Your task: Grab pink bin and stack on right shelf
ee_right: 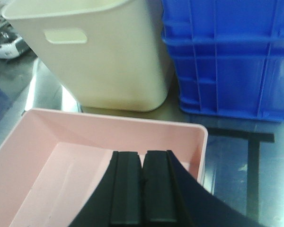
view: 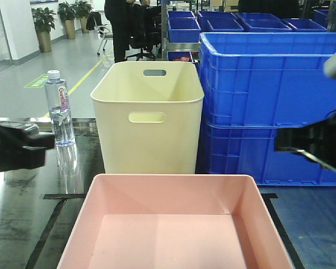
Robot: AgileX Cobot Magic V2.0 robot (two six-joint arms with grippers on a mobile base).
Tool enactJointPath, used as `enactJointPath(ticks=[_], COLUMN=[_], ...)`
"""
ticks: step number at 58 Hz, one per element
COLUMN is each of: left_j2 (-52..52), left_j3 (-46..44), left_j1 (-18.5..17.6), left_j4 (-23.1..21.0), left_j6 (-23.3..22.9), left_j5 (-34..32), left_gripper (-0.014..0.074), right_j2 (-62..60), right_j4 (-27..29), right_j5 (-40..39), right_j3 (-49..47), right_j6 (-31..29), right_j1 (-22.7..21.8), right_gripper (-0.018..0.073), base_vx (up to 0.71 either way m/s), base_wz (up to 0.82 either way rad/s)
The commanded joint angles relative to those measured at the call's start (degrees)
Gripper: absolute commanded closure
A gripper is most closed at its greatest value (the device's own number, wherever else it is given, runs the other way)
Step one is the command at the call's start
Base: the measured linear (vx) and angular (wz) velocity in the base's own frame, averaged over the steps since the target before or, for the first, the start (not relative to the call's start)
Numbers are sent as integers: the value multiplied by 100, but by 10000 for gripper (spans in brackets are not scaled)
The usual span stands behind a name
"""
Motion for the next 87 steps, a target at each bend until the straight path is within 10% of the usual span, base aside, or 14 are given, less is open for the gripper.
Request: enactJointPath(ticks=[1, 8, 48, 72, 87], left_j2=[-454, -763, -1523, -5709, -6261], left_j3=[346, 875, 2307, 5897, 6650], left_j1=[-41, -41, 0, 1597, 1691], left_j4=[-31, -34, 466, 1072, 1064], left_j6=[20, 10, -284, -1890, -1978], left_j5=[-964, -1190, -1696, -2255, -1820], left_gripper=[425, 606, 604, 604, 604], right_j2=[-202, -197, -197, -197, -197], right_j4=[-46, -34, -32, -21, -16], right_j5=[-512, -459, -429, -429, -422], right_j3=[-139, -142, -142, -142, -142], right_j6=[-61, -61, -70, -70, -75], right_j1=[-8, -8, -8, -8, -8], right_gripper=[574, 573, 572, 572, 572], base_vx=[0, 0, 0, 0, 0], base_wz=[0, 0, 0, 0, 0])
